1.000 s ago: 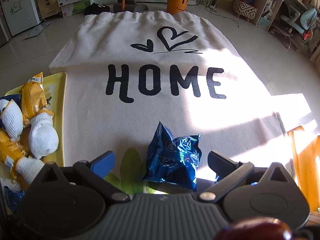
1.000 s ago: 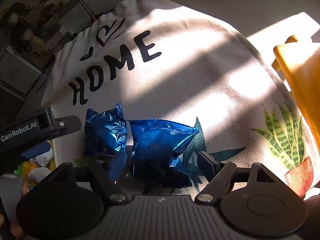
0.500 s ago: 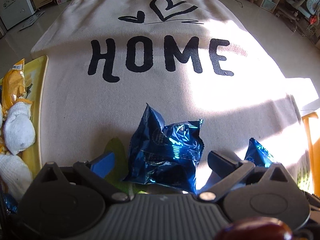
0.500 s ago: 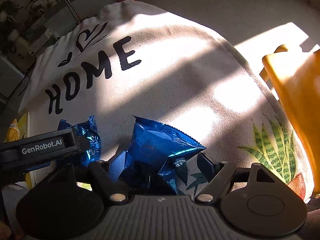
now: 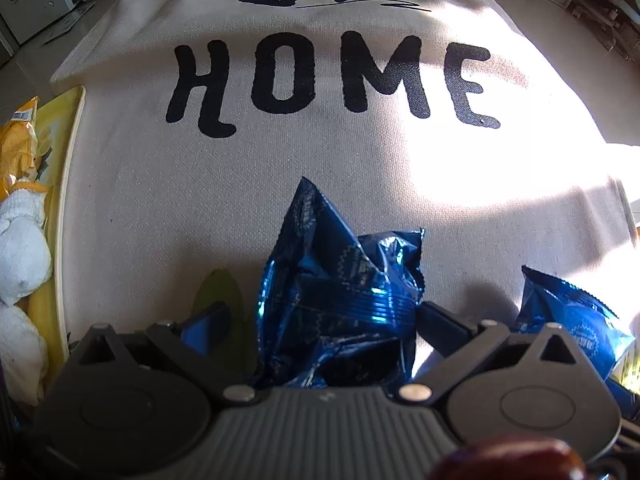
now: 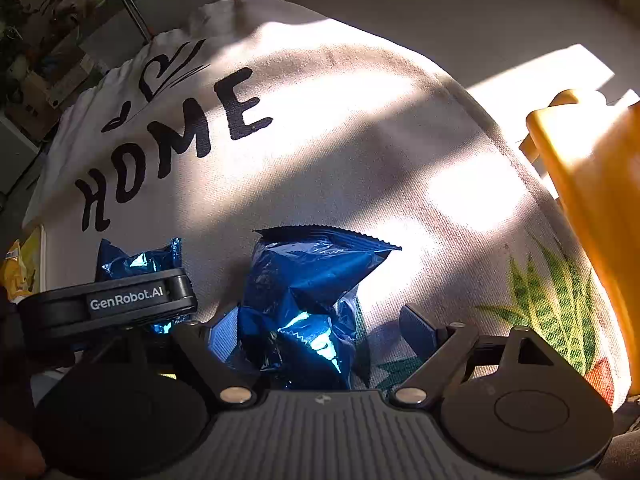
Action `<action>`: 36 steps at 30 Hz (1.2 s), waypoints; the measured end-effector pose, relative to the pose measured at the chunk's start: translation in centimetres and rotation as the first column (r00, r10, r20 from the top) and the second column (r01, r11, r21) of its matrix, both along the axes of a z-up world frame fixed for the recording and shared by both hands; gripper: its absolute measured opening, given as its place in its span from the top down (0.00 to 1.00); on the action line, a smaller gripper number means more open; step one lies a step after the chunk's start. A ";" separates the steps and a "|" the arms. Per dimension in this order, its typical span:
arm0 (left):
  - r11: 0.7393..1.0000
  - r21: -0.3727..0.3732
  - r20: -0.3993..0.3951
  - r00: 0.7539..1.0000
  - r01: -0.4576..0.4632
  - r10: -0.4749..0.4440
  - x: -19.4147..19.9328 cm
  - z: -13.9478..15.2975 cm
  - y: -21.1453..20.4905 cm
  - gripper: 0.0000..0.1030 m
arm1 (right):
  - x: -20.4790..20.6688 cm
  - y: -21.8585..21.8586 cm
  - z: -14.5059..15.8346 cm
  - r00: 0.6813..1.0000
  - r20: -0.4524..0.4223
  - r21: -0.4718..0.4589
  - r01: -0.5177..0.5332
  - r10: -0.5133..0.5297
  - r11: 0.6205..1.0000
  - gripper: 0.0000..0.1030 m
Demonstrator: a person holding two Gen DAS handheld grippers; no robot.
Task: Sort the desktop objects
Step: 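Close the left gripper on a blue foil bag while right grasps another blue bag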
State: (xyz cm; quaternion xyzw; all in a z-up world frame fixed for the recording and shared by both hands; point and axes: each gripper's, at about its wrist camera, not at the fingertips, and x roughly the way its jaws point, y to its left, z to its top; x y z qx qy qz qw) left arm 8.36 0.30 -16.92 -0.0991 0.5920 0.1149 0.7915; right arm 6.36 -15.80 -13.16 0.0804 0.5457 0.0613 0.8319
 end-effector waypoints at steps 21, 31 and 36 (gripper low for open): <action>1.000 0.021 -0.010 1.000 0.008 -0.008 0.2 -0.1 -0.8 0.00 | 0.0 1.2 -0.3 0.998 0.007 -0.055 -0.054 0.055 0.997 0.16; 0.999 0.030 0.046 0.999 -0.023 0.021 0.2 1.0 0.2 0.29 | -0.1 0.6 0.2 0.998 0.055 -0.047 -0.030 0.032 0.998 0.34; 0.998 0.036 0.049 0.997 -0.054 0.052 0.4 1.0 0.6 0.29 | 0.1 0.0 0.5 0.997 0.073 -0.059 0.009 -0.005 0.998 0.35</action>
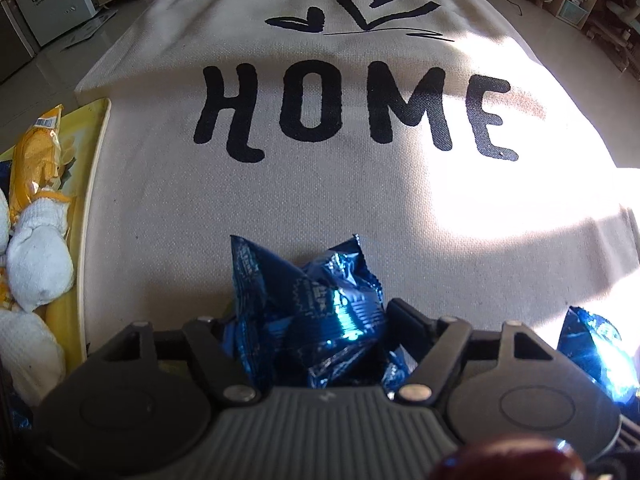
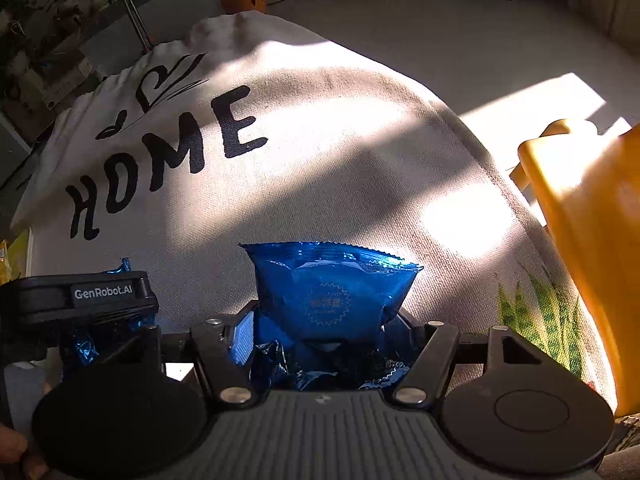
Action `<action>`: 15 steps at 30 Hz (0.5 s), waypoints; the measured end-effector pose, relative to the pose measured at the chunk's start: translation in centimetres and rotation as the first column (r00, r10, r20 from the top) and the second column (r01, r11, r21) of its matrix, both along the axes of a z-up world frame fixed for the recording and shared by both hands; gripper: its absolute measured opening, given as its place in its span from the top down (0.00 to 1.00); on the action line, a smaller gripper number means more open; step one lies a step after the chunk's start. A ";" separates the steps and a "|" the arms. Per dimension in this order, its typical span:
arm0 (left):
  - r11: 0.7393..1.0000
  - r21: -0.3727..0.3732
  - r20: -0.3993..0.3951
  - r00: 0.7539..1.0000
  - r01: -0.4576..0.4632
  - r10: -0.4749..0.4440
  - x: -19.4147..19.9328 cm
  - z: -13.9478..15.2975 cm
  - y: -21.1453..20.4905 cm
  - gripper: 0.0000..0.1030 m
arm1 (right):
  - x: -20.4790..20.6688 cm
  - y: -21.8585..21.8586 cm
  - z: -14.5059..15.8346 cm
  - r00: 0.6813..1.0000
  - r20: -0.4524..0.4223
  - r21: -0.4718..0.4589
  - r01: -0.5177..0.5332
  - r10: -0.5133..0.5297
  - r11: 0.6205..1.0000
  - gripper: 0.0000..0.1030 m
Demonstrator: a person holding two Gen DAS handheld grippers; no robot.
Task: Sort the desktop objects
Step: 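Close the left gripper on a blue foil bag while right grasps another blue bag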
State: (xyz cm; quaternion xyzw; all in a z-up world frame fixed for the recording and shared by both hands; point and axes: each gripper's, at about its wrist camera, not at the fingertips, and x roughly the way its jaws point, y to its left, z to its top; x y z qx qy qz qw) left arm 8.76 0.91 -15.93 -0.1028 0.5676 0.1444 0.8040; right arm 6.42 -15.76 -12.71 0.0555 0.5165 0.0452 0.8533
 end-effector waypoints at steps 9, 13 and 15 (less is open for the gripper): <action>1.000 0.003 -0.036 0.999 -0.029 0.029 -0.5 -0.9 0.2 0.01 | 0.0 0.6 -0.5 0.999 -0.023 -0.028 -0.032 0.032 0.999 0.29; 0.999 0.000 -0.027 0.999 -0.037 0.036 -0.6 -1.0 0.2 0.00 | 0.0 1.2 -0.6 0.998 -0.020 -0.063 -0.063 0.062 0.996 0.26; 0.999 -0.001 -0.023 0.999 -0.042 0.042 -0.6 -1.1 0.2 0.00 | 0.0 1.5 -0.8 0.997 -0.019 -0.088 -0.077 0.076 0.993 0.23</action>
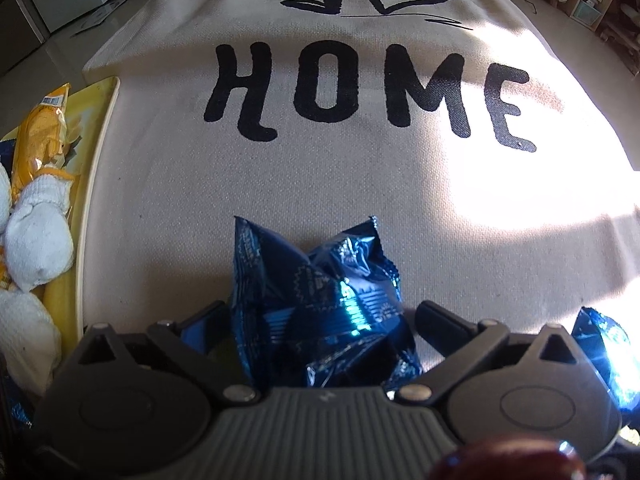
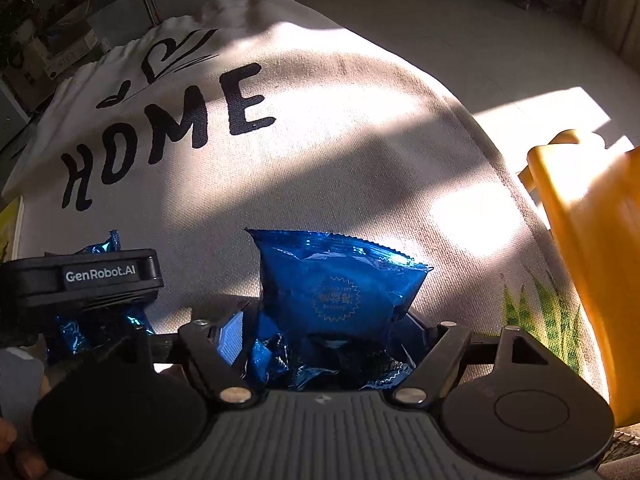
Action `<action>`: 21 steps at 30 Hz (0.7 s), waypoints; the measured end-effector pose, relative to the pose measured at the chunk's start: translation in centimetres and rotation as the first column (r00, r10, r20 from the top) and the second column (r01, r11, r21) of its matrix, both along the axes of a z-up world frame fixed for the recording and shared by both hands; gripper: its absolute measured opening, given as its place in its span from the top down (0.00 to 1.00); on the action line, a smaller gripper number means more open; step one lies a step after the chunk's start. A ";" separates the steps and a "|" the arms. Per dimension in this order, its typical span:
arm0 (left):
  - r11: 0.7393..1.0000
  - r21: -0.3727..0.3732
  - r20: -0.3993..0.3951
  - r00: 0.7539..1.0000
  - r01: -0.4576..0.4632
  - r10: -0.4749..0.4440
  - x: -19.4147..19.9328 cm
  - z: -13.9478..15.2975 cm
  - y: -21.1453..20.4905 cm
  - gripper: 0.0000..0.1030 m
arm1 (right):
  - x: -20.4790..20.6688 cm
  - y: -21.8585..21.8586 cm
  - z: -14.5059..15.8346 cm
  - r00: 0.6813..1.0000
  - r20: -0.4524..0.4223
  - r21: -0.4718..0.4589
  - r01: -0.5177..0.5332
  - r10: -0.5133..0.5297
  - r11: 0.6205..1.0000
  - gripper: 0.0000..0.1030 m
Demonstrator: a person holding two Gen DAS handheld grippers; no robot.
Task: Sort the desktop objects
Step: 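Close the left gripper on a blue foil bag while right grasps another blue bag, then lift both blue bags and carry them toward the yellow tray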
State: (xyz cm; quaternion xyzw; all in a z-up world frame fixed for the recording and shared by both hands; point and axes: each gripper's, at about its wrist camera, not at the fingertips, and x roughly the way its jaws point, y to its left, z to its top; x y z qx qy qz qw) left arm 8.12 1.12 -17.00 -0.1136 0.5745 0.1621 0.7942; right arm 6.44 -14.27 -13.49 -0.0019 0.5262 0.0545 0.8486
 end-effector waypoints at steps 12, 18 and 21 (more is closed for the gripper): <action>0.999 0.006 0.009 0.999 0.036 -0.036 -0.2 0.6 -1.0 0.16 | 0.1 0.4 0.0 1.000 0.007 -0.040 -0.028 0.029 0.999 0.20; 0.998 -0.030 0.036 0.998 0.050 -0.049 -0.1 1.3 -1.0 0.35 | -0.1 0.2 0.4 1.000 0.020 -0.034 -0.020 0.021 0.999 0.34; 0.998 -0.042 0.059 0.997 0.046 -0.043 -0.3 1.8 -0.5 0.35 | -0.1 0.0 0.7 1.000 0.030 -0.018 -0.008 0.009 1.000 0.36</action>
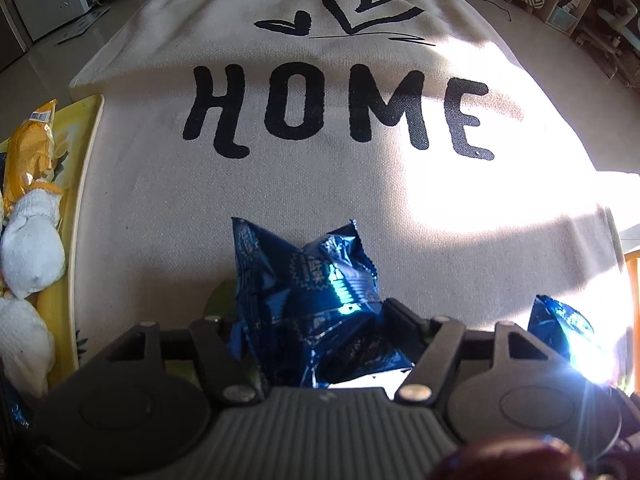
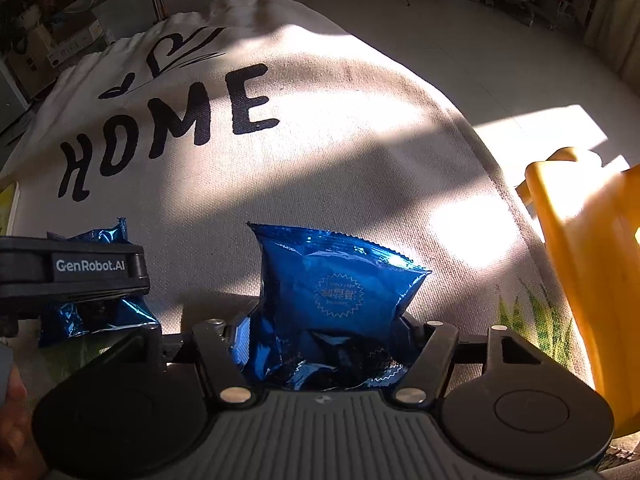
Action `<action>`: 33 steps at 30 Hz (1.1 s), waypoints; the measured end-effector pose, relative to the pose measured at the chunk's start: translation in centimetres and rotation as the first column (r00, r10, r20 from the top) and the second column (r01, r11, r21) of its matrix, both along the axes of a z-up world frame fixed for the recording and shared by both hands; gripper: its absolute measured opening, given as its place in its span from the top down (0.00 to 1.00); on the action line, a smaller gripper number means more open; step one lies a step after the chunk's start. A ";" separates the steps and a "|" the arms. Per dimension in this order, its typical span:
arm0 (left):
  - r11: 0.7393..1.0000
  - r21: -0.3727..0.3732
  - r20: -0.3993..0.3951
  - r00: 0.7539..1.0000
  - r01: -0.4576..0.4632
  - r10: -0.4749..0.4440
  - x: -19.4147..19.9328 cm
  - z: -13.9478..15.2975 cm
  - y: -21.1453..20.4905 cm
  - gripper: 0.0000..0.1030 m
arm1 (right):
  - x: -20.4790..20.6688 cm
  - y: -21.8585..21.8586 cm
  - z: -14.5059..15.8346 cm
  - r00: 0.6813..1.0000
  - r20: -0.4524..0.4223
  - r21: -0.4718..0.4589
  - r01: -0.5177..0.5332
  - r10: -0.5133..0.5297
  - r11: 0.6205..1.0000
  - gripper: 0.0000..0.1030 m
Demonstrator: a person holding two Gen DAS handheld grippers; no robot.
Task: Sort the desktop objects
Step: 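Lift both blue bags and carry them toward the yellow tray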
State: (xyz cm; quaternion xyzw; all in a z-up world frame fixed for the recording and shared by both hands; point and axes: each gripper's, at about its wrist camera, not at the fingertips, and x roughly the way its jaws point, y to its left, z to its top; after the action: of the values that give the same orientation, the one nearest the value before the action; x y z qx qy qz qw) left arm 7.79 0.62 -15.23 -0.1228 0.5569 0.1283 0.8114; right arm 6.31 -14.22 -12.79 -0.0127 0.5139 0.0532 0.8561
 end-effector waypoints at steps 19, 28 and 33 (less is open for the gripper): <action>0.998 -0.047 0.194 0.981 0.029 -0.019 -3.9 7.4 1.8 0.35 | -2.5 0.8 3.1 0.990 0.131 -0.017 -0.052 0.054 0.998 0.37; 0.998 -0.048 0.278 0.960 0.042 -0.028 -5.8 10.6 2.8 0.35 | -4.7 1.8 5.8 0.978 0.197 -0.037 -0.062 0.068 0.997 0.37; 0.998 -0.031 0.310 0.950 0.048 -0.036 -6.5 11.8 3.1 0.35 | -5.5 1.9 7.3 0.972 0.224 -0.036 -0.063 0.070 0.997 0.37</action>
State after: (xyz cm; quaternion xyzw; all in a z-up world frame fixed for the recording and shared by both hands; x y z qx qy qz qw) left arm 1.30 3.72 -3.42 -0.1449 0.4279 0.0798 0.8885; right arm 0.80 -12.30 -5.54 -0.0482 0.4136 0.0725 0.9063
